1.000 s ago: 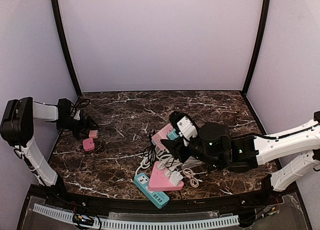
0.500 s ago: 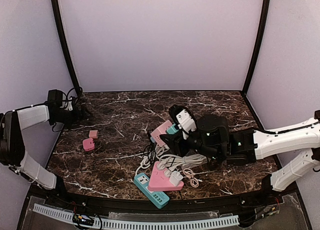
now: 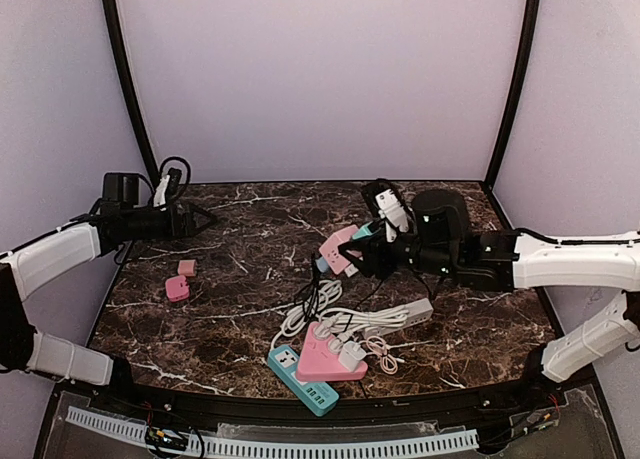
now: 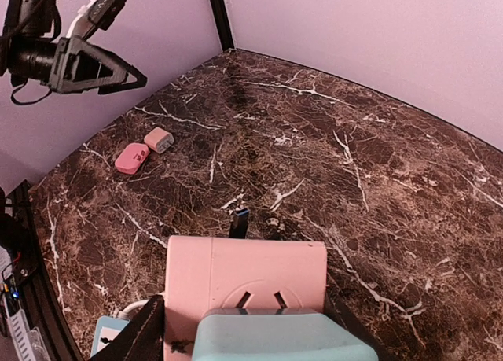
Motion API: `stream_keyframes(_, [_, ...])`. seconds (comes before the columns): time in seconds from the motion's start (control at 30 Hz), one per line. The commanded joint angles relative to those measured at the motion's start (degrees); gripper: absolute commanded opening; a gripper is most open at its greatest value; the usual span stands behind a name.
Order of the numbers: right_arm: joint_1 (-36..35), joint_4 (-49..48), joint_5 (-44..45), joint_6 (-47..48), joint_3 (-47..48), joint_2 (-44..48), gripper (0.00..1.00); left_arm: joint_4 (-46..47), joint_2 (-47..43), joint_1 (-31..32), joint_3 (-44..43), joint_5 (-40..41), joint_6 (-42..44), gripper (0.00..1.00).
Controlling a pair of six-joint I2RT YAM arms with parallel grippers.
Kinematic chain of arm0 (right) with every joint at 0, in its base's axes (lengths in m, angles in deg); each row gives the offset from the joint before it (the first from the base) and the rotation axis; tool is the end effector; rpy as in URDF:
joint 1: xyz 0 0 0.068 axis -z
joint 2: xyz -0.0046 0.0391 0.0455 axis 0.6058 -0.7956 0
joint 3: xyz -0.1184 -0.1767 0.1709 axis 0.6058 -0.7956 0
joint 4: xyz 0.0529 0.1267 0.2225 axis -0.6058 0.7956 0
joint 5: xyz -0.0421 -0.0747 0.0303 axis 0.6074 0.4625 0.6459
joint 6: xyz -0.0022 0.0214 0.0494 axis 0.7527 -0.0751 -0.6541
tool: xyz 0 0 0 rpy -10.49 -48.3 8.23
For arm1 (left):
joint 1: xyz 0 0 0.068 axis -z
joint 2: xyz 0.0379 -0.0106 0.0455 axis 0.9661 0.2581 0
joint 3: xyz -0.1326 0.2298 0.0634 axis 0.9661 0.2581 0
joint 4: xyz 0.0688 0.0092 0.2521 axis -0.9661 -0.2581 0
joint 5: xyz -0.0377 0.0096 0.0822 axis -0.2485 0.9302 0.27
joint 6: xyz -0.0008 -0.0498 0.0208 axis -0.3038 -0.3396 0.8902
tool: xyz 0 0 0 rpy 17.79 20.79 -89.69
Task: Pull the plug off the socket
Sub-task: Place the plug at the center of the board.
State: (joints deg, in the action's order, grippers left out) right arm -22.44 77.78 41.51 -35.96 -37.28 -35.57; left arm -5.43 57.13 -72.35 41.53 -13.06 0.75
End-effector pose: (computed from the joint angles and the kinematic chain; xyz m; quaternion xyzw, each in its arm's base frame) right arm 0.1597 0.2606 0.2837 -0.2711 0.7733 0.2802 0.5001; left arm 0.2703 -0.0335 0.2652 0.0704 0.8350 -0.3302 0.4345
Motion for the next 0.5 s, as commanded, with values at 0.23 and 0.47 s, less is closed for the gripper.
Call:
stream_keyframes(0.23, [15.3, -3.6, -28.7, -12.1, 0.2, 9.3, 0.0, 3.5, -0.8, 17.4, -7.3, -10.9, 9.1, 0.99])
stream_keyframes(0.47, [16.3, -3.5, -37.5, -16.9, 2.0, 10.6, 0.0, 8.9, 1.9, 31.6, -10.9, -4.7, 12.7, 0.99])
